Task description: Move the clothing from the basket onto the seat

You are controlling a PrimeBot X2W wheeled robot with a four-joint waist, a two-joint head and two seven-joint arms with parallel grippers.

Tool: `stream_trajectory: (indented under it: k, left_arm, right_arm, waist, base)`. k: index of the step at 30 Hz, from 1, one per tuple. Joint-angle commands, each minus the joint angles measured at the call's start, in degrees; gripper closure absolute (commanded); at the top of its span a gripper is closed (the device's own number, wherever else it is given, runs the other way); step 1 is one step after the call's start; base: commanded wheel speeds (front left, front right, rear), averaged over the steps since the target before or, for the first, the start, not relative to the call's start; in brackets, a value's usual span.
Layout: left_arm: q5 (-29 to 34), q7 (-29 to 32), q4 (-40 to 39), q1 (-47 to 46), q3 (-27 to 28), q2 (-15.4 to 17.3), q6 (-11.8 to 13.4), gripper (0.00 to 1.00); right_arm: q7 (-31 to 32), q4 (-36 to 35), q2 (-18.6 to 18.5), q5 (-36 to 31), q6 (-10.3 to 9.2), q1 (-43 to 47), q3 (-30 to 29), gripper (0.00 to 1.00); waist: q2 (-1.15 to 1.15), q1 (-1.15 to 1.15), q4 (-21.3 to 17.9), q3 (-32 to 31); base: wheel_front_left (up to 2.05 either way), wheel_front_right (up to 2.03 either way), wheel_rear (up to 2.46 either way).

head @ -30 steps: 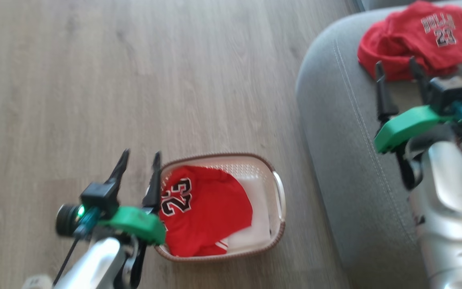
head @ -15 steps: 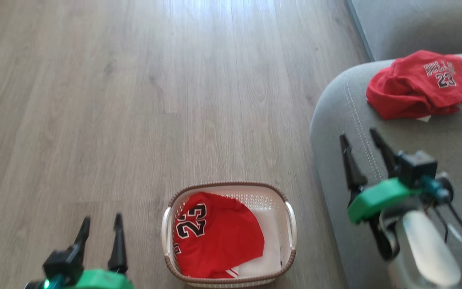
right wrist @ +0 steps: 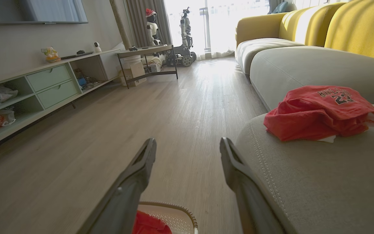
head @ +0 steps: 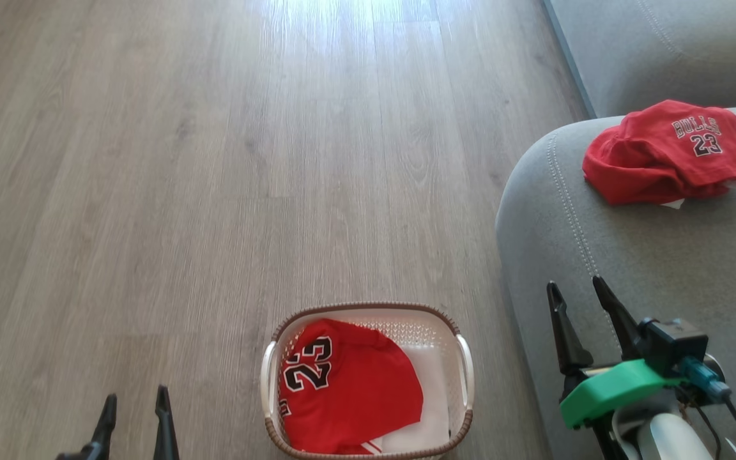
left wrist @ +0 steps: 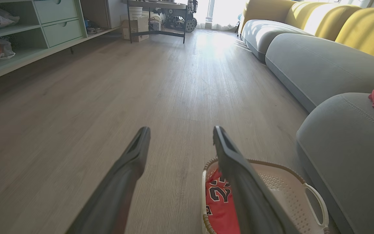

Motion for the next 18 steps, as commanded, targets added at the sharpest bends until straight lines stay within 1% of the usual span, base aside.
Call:
stream_trajectory:
  k: [1,7,18]
  left_arm:
    - [0.65,-0.71,-1.87,-1.14,2.88,0.27,-0.20,0.00]
    - [1.80,-0.71,-0.95,-0.44,3.94,-1.03,-1.51,0.00]
    - [3.35,-0.71,0.66,-0.63,5.16,-2.25,-3.31,0.00]
  right_arm:
    - [-0.53,-2.34,0.31,0.07,-0.02,-1.30,1.36,0.00]
    - [-0.53,-2.13,0.31,-0.34,-0.02,0.28,1.13,0.00]
    - [-0.53,-1.01,0.31,-0.76,-0.02,0.74,1.03,0.00]
  waist:
    - [-0.01,0.00,-0.04,-0.10]
    - [-0.01,0.00,-0.11,-0.36]
    - [-0.01,0.00,-0.36,-0.47]
  base:
    - [0.00,0.00,0.00]
    - [0.00,0.00,0.00]
    - [0.00,0.00,0.00]
